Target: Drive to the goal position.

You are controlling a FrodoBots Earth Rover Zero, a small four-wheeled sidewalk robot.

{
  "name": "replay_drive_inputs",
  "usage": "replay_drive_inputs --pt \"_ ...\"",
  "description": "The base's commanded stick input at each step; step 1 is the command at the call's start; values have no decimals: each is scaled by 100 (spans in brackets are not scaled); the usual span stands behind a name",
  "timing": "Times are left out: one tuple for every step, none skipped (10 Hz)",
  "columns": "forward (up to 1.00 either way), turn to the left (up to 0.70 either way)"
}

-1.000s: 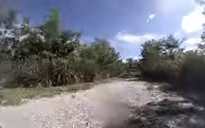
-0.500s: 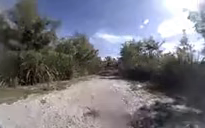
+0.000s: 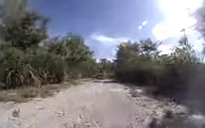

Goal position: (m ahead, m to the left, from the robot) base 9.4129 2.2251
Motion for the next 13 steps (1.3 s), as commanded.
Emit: replay_drive_inputs --pt "85 0" --pt "85 0" --pt "85 0" --pt "85 0" --pt "85 0" --pt "85 0" --pt "85 0" --pt "85 0" --pt "85 0" --pt "85 0" --pt "85 0" --pt "85 0" --pt "85 0"
